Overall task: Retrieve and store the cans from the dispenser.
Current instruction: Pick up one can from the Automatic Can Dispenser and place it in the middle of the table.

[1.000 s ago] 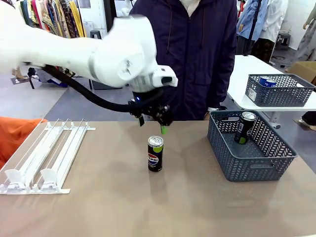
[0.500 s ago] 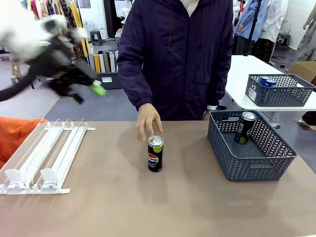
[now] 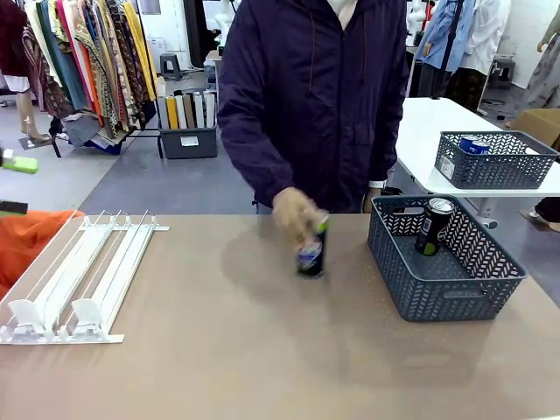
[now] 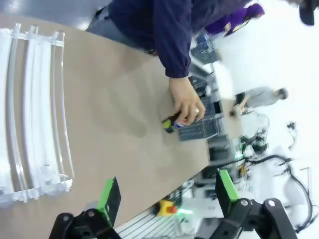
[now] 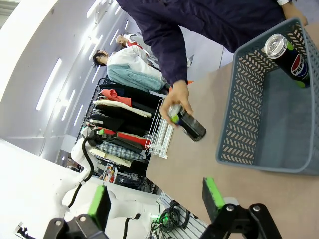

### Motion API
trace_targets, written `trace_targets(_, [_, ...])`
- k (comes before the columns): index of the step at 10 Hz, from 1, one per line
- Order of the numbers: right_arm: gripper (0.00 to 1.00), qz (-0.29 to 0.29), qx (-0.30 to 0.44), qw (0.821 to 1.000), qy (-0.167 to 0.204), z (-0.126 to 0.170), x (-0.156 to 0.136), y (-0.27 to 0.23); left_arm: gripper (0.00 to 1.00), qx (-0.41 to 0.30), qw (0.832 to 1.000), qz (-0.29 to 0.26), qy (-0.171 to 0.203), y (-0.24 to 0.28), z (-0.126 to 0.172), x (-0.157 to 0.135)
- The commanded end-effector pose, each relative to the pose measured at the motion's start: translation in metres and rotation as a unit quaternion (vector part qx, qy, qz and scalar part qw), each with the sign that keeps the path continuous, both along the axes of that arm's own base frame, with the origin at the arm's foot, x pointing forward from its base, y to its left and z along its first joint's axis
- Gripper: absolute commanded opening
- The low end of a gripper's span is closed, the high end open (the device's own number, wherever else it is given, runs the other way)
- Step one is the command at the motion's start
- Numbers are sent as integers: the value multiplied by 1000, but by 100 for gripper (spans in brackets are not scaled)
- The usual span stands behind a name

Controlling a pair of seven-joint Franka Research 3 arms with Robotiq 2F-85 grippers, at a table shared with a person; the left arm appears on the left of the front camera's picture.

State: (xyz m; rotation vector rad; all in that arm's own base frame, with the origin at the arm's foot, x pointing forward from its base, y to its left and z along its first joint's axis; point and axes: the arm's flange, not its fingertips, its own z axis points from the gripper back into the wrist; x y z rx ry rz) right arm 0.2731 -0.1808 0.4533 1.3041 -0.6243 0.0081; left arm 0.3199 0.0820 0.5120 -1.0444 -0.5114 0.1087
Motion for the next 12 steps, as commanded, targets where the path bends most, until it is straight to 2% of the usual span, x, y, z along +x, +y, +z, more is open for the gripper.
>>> trace_targets(1, [100, -5, 8, 1000, -17, 4, 4, 0, 100, -59, 998, -12, -6, 2, -23, -1])
trace_targets(2, [100, -5, 8, 1000, -17, 4, 4, 0, 100, 0, 1000, 0, 0, 0, 0, 0])
trace_targets(12, [100, -5, 8, 1000, -17, 4, 4, 0, 100, 0, 1000, 0, 0, 0, 0, 0])
